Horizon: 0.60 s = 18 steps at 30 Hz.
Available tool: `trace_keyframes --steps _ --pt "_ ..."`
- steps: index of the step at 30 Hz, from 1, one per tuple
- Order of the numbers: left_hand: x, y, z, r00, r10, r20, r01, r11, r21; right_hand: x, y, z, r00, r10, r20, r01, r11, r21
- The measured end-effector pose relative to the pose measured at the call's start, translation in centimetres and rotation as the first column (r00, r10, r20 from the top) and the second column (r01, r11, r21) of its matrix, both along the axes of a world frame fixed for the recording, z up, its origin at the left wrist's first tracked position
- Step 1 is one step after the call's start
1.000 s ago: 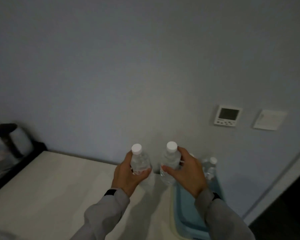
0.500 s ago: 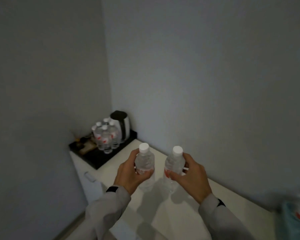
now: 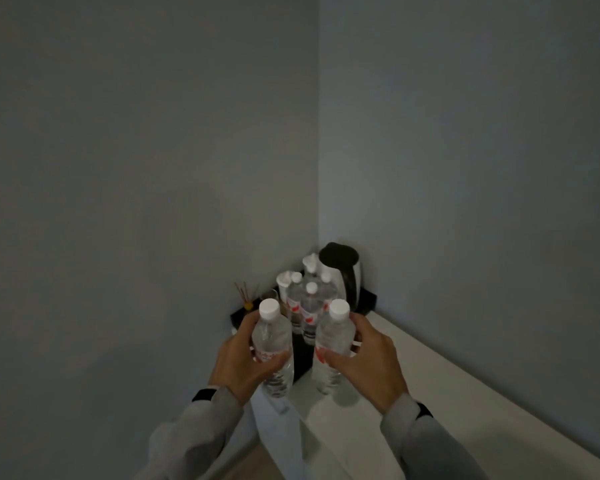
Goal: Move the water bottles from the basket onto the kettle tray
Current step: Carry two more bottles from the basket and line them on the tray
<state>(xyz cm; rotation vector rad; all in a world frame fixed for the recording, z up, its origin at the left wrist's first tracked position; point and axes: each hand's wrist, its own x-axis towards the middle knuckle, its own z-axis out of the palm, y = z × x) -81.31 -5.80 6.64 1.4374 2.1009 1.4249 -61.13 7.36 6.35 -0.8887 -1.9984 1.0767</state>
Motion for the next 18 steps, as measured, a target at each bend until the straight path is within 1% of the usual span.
trace_keyframes --steps 5,10,13,15,18 --pt "-6.5 3.6 0.2 1.0 0.013 0.016 -0.013 1.0 -0.006 -6.5 3.1 0.5 1.0 0.01 -0.009 -0.009 1.0 0.018" --pt "-11.8 7.0 0.3 0.999 -0.038 0.023 0.038 0.999 -0.002 -11.2 5.4 0.5 1.0 -0.009 0.006 0.009 1.0 0.018" --pt "-15.0 9.1 -0.2 0.995 -0.1 0.029 0.1 0.995 0.008 -14.0 6.1 -0.1 0.997 -0.082 0.008 0.081 0.995 0.05" --pt "-17.0 10.5 -0.5 0.987 -0.157 0.041 0.156 0.988 0.01 -15.6 6.2 -0.1 0.99 -0.139 0.038 0.136 0.988 0.066" --pt "-19.9 12.2 -0.9 0.966 -0.253 0.048 0.252 0.968 0.017 -17.8 5.7 0.0 0.971 -0.228 0.071 0.226 0.973 0.047"
